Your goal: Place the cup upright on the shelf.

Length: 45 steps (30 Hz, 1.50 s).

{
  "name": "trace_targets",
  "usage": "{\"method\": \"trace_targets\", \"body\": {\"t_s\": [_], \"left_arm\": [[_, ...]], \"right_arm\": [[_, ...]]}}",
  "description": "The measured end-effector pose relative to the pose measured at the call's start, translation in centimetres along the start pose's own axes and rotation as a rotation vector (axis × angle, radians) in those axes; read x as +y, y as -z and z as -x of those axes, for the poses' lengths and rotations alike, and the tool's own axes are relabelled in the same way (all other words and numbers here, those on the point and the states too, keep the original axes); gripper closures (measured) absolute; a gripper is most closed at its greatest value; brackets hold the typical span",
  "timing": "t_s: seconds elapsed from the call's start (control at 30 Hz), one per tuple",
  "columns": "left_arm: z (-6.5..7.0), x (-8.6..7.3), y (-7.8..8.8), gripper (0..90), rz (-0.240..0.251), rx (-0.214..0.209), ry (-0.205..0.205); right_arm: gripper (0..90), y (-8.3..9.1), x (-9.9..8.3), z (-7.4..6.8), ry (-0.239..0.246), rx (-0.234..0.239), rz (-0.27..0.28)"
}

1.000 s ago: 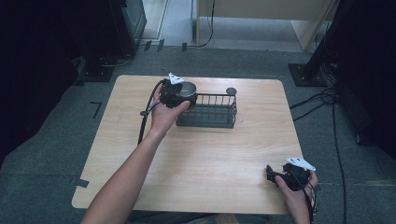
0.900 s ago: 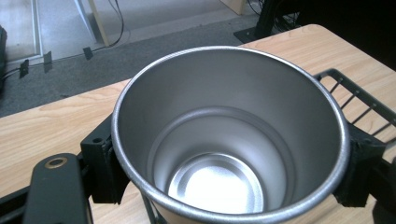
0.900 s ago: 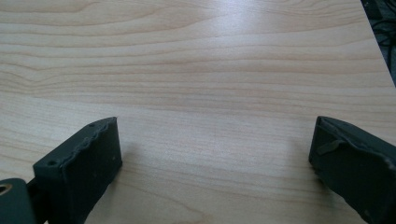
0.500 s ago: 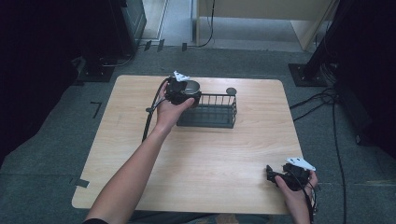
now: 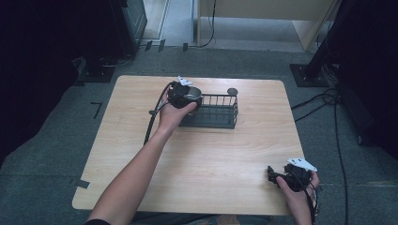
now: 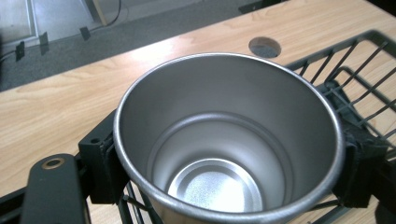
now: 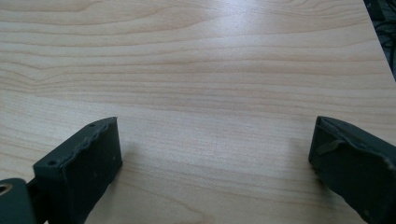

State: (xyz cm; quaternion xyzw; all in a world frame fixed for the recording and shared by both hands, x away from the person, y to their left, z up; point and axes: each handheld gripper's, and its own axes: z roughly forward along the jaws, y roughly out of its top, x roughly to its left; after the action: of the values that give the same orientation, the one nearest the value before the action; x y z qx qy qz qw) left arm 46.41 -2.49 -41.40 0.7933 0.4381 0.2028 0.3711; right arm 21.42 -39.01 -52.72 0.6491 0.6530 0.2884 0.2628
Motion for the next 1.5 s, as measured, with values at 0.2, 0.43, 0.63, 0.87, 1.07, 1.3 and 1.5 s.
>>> {"method": "trace_targets", "body": {"t_s": [0.2,0.43,0.63,0.87,1.07,1.3,1.5], "left_arm": [[-0.12,-0.21,-0.11,15.1,-0.015,-0.012,0.004],[-0.27,-0.26,0.03,15.0,-0.019,-0.010,0.000],[-0.44,-0.39,0.22,14.5,-0.022,-0.012,-0.001],[-0.51,-0.37,0.40,13.3,-0.031,-0.011,-0.003],[-0.54,-0.33,0.62,11.3,-0.037,0.000,-0.002],[-0.55,-0.37,0.74,9.1,-0.052,-0.010,-0.004],[-0.70,-0.39,0.78,0.9,-0.069,-0.033,0.001]], "right_arm": [[1.7,0.00,0.00,0.00,0.000,0.000,0.000],[1.7,0.00,0.00,-0.01,0.000,-0.001,-0.001],[1.7,0.00,0.00,-0.02,0.000,-0.001,-0.001],[1.7,0.00,0.00,-0.03,0.000,-0.001,-0.001],[1.7,0.00,0.00,-0.02,0.001,-0.001,-0.002],[1.7,0.00,0.00,-0.02,0.001,-0.001,-0.002],[1.7,-0.01,0.00,-0.03,0.001,-0.001,-0.001]]}}
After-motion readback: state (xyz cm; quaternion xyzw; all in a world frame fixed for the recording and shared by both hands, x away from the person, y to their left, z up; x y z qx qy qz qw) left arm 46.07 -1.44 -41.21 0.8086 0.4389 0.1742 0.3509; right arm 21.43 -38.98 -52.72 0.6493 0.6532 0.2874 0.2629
